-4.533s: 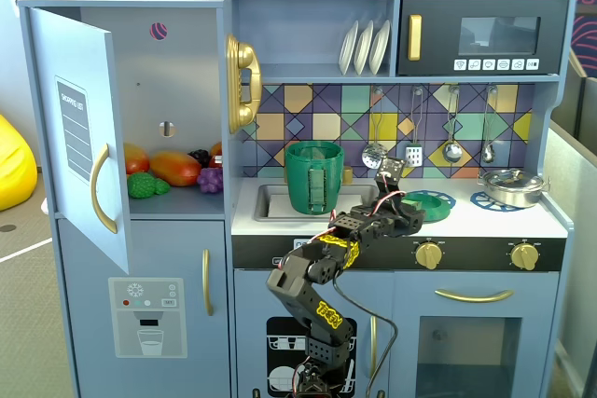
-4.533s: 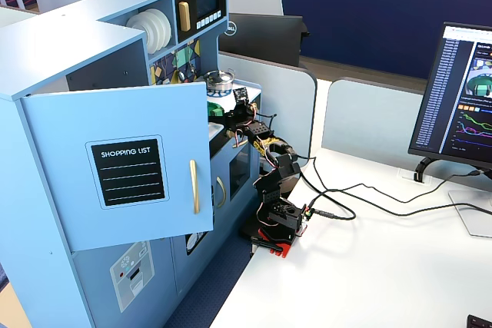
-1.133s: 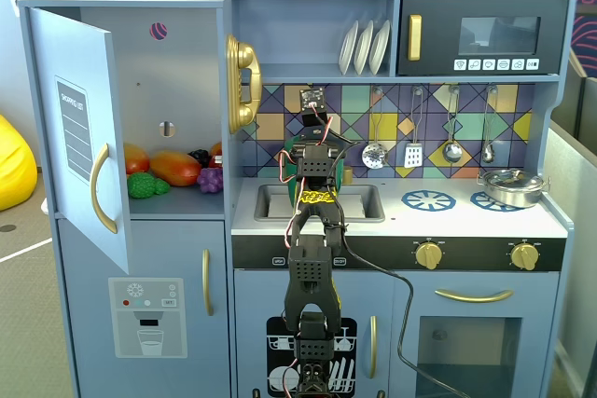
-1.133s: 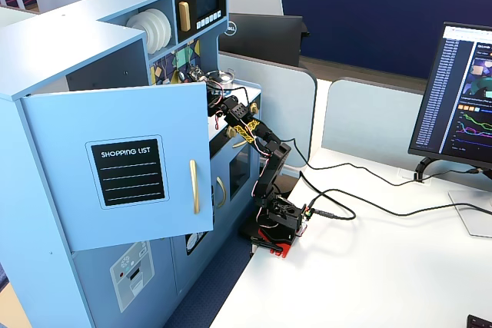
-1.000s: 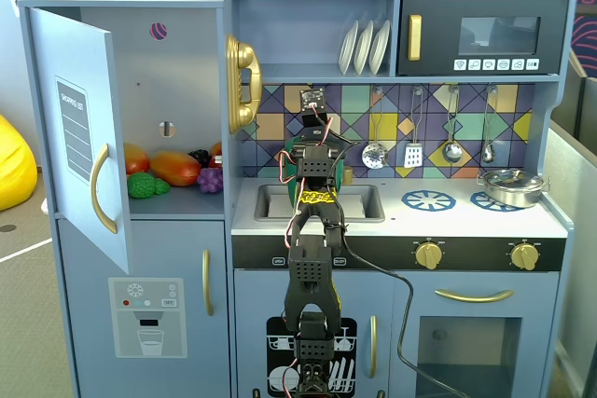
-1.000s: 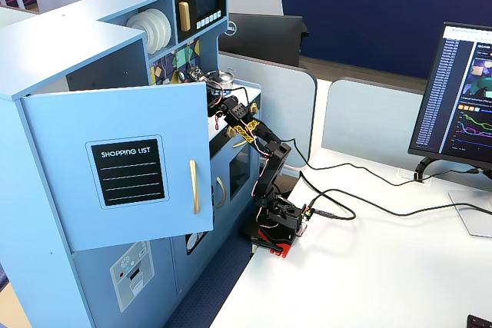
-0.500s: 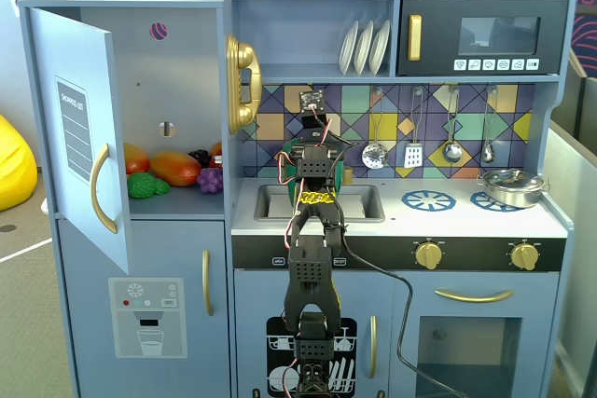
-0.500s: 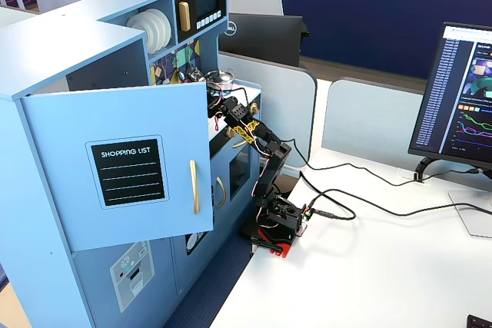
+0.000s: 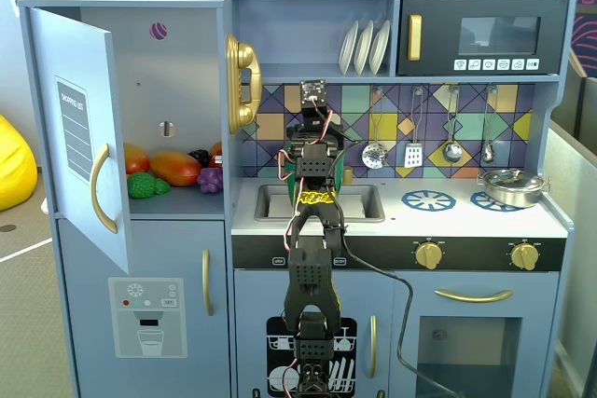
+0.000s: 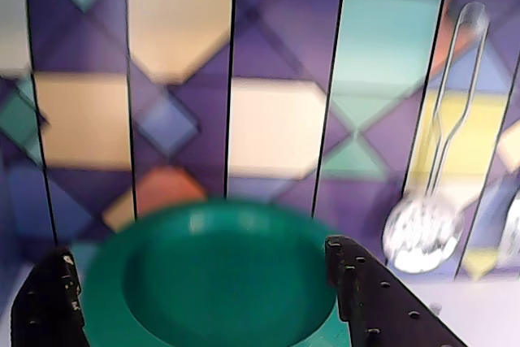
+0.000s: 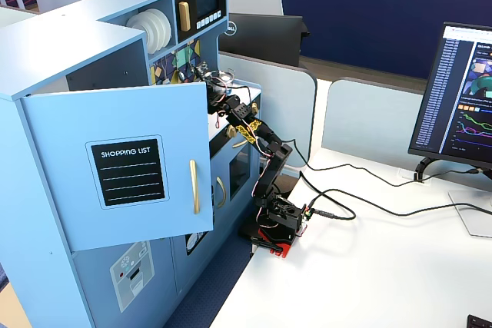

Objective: Pick up the lid from the counter and put it on the green recipient

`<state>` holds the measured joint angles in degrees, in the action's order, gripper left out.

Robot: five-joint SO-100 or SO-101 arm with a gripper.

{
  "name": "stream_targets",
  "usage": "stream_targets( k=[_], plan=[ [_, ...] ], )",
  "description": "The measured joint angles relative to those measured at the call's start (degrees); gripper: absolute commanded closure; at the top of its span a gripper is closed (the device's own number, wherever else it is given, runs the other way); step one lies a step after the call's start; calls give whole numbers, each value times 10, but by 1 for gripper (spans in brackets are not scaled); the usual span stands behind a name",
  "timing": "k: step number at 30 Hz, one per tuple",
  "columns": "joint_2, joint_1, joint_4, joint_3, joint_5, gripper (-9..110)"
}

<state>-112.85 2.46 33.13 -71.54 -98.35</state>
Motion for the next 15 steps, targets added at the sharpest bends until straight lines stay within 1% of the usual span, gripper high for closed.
stream_targets(
  k=[5, 9, 12, 15],
  plan=[
    [-143, -1, 71, -79, -6, 66],
    [-278, 4, 129, -192, -8, 66],
    [-373, 18, 182, -292, 11, 65],
    [-454, 33, 246, -394, 24, 68]
  ],
)
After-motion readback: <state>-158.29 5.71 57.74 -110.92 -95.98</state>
